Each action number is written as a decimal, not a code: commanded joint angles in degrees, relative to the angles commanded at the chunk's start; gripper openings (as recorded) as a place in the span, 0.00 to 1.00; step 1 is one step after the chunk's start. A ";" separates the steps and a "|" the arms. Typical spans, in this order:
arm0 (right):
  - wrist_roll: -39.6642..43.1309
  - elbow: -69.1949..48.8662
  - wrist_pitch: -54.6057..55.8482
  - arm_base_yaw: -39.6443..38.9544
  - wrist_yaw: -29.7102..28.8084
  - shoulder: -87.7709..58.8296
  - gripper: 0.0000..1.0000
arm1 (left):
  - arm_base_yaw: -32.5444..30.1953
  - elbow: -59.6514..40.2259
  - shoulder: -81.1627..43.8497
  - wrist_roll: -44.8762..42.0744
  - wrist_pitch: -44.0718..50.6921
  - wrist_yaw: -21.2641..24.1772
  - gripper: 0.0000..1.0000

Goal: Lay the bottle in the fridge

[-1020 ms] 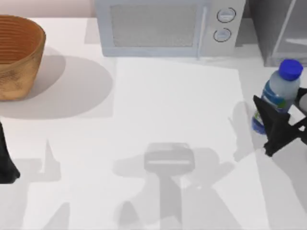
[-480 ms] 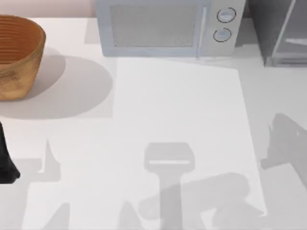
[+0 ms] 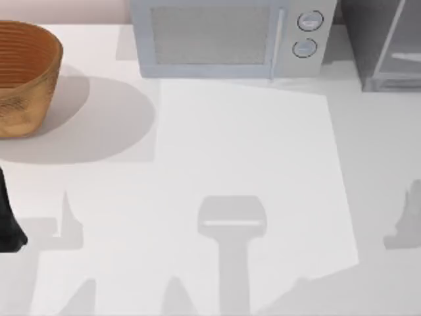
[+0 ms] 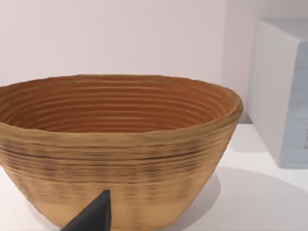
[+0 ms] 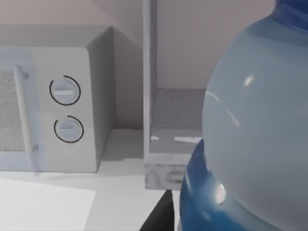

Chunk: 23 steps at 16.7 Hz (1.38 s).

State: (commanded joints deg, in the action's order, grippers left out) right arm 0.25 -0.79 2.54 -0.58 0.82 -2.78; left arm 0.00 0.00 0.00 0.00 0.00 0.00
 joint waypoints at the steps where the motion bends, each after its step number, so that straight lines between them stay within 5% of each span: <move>1: -0.10 0.38 -1.36 0.30 -0.43 1.51 0.01 | 0.00 0.00 0.00 0.00 0.00 0.00 1.00; 12: -0.53 -2.01 0.69 1.21 -0.02 -3.07 0.01 | 0.00 0.00 0.00 0.00 0.00 0.00 1.00; 23: -0.80 -25.17 27.32 7.85 6.11 -53.35 0.01 | 0.00 0.00 0.00 0.00 0.00 0.00 1.00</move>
State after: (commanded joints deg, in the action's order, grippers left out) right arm -0.55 -25.96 29.85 7.27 6.93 -56.13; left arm 0.00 0.00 0.00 0.00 0.00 0.00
